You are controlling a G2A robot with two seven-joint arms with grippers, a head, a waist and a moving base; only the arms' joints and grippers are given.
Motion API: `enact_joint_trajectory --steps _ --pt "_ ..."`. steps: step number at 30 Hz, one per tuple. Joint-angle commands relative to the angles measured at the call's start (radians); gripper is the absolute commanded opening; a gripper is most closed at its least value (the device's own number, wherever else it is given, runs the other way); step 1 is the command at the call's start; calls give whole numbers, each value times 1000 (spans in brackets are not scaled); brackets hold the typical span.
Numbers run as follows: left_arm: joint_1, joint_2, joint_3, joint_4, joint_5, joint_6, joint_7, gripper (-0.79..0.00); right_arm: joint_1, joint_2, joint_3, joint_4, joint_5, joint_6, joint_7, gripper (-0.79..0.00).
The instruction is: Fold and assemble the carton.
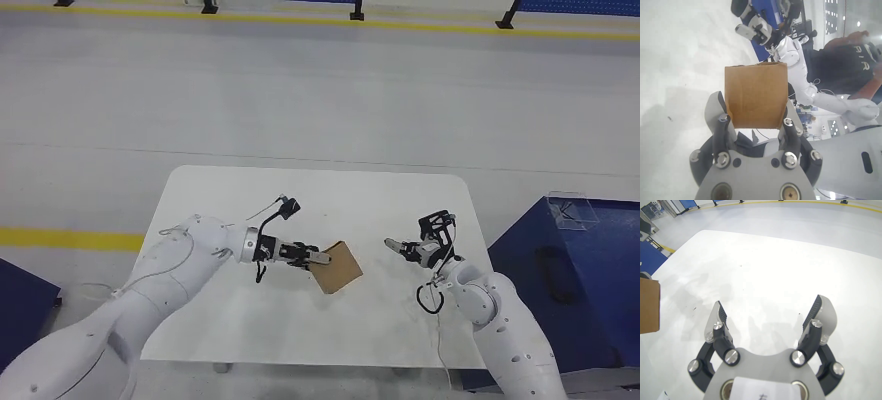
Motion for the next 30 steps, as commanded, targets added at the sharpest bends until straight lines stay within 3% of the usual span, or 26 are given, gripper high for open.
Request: enact_joint_trajectory --steps 1,5,6,7,14,16,19,20,21,22,23,27,30 --pt "5 -34 12 75 24 26 -14 -785 0 0 0 0 0 0 0 0" --pt "-1 -86 25 174 76 66 13 -785 0 0 0 0 0 0 0 0" --pt "-2 -97 28 195 92 81 26 -511 0 0 0 0 0 0 0 0" --pt "-3 -106 28 212 100 90 40 0 0 0 0 0 0 0 0 0" --pt "-19 -142 7 306 135 51 98 0 0 0 0 0 0 0 0 0" --pt "-35 -141 1 325 156 1 137 0 0 0 0 0 0 0 0 0" --pt "-60 -137 8 334 252 -177 293 0 0 0 0 0 0 0 0 0" --pt "-64 -134 11 327 300 -281 373 -86 0 0 0 0 0 0 0 0" --pt "-68 -132 15 326 346 -358 438 -480 0 0 0 0 0 0 0 0" --pt "-74 -130 21 315 387 -359 482 -720 0 0 0 0 0 0 0 0" --pt "-80 -128 30 269 460 -359 555 -785 0 0 0 0 0 0 0 0" --pt "-63 -95 73 103 910 -359 951 -785 0 0 0 0 0 0 0 0" --pt "-26 -72 87 9 1207 -359 1165 -785 0 0 0 0 0 0 0 0"
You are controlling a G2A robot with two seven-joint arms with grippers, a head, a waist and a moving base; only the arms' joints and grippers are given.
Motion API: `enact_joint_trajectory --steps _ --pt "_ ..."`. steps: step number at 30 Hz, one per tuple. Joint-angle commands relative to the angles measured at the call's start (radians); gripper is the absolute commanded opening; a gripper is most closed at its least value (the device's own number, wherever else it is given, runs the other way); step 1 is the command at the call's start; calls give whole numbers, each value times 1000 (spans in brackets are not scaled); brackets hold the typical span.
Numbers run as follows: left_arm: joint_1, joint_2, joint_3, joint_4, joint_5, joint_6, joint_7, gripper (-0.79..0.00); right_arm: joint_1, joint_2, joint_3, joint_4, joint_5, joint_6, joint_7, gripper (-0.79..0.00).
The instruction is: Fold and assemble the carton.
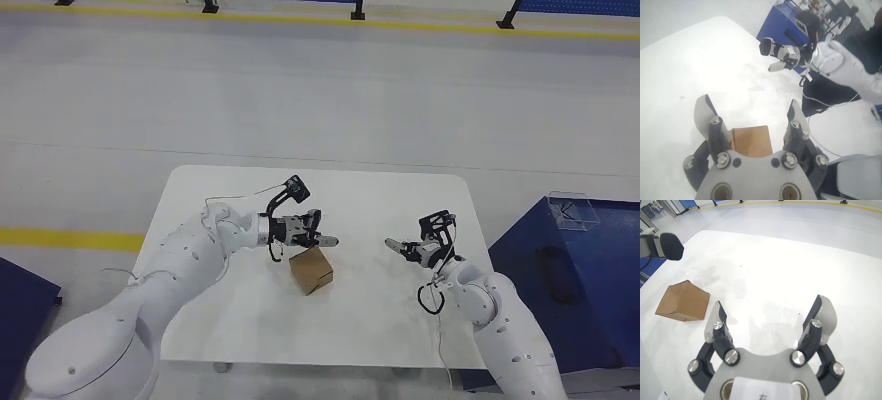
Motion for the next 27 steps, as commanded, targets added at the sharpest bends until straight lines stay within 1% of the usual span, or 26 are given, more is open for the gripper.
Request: enact_joint_trajectory --steps 1,3,7,9,12,24,27 --pt "28 15 1 -51 271 13 184 -785 0 0 0 0 0 0 0 0" --pt "49 23 -2 -73 387 31 279 -785 0 0 0 0 0 0 0 0" --pt "70 45 -17 -88 534 19 435 -785 0 0 0 0 0 0 0 0" --pt "76 54 -20 -99 595 3 471 -785 0 0 0 0 0 0 0 0" --pt "89 66 -32 -107 653 11 509 -785 0 0 0 0 0 0 0 0" --pt "120 77 -95 -137 696 32 482 -785 0 0 0 0 0 0 0 0" --pt "126 75 -107 -134 702 62 434 -785 0 0 0 0 0 0 0 0"
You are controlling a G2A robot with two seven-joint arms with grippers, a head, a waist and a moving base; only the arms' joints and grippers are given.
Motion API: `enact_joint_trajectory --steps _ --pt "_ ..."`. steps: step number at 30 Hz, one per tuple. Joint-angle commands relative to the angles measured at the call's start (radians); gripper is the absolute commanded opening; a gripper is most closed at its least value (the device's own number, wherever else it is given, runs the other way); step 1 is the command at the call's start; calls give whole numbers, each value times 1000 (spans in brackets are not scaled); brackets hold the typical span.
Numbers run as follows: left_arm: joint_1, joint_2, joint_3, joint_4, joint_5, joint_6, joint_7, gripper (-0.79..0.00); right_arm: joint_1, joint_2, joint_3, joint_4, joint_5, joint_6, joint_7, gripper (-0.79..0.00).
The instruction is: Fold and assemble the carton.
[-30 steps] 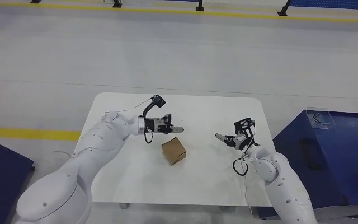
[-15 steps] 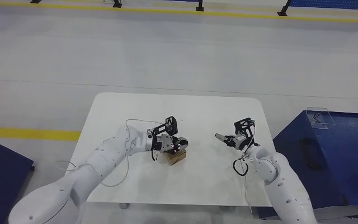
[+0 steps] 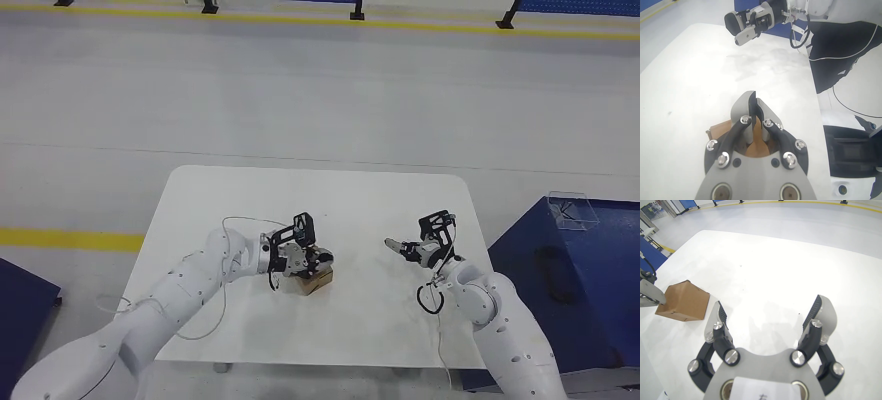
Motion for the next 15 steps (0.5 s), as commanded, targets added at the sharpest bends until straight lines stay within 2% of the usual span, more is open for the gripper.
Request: enact_joint_trajectory --steps 1,6,15 --pt "7 -4 -9 5 -9 33 -49 -785 0 0 0 0 0 0 0 0" --pt "11 -22 -31 2 -61 87 -184 -785 0 0 0 0 0 0 0 0" --pt "27 -9 -81 -35 -38 48 -168 -785 0 0 0 0 0 0 0 0"
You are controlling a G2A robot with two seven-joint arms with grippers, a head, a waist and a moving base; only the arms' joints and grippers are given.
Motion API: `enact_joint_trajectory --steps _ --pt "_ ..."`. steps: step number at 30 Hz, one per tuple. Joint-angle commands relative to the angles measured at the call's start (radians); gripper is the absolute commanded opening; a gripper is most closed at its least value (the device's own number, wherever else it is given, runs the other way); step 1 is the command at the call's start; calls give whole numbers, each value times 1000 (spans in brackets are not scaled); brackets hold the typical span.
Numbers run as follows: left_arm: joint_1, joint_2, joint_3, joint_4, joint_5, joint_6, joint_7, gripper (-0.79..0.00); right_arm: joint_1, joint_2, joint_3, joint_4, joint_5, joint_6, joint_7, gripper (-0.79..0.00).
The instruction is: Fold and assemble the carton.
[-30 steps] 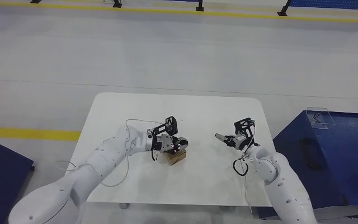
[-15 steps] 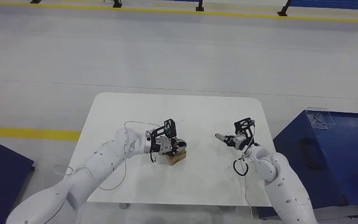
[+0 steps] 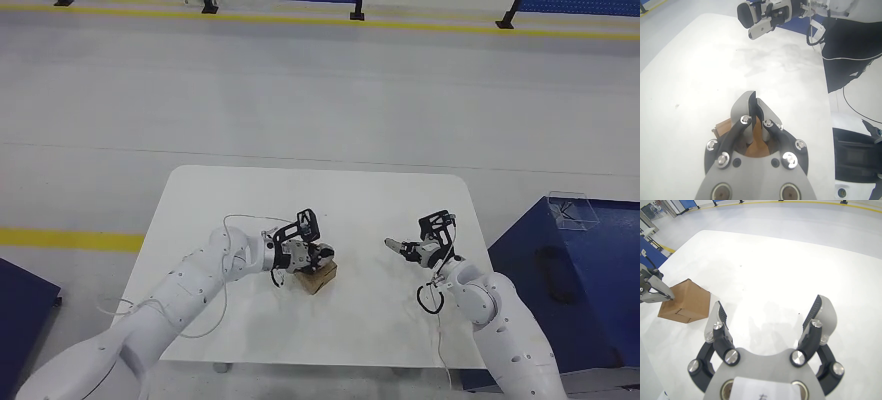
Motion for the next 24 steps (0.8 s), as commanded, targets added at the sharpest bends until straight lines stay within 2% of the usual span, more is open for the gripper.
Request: enact_joint_trajectory --steps 1,6,13,21,24 --pt "8 0 -5 -6 8 5 -24 -785 0 0 0 0 0 0 0 0" --pt "17 -12 -23 -9 -11 60 -90 -785 0 0 0 0 0 0 0 0" --pt "23 0 -65 -21 -5 -28 -43 -785 0 0 0 0 0 0 0 0" --pt "33 -18 -83 -1 -34 5 -139 -785 0 0 0 0 0 0 0 0" --pt "38 -13 -109 -7 -50 -42 -79 -785 0 0 0 0 0 0 0 0"
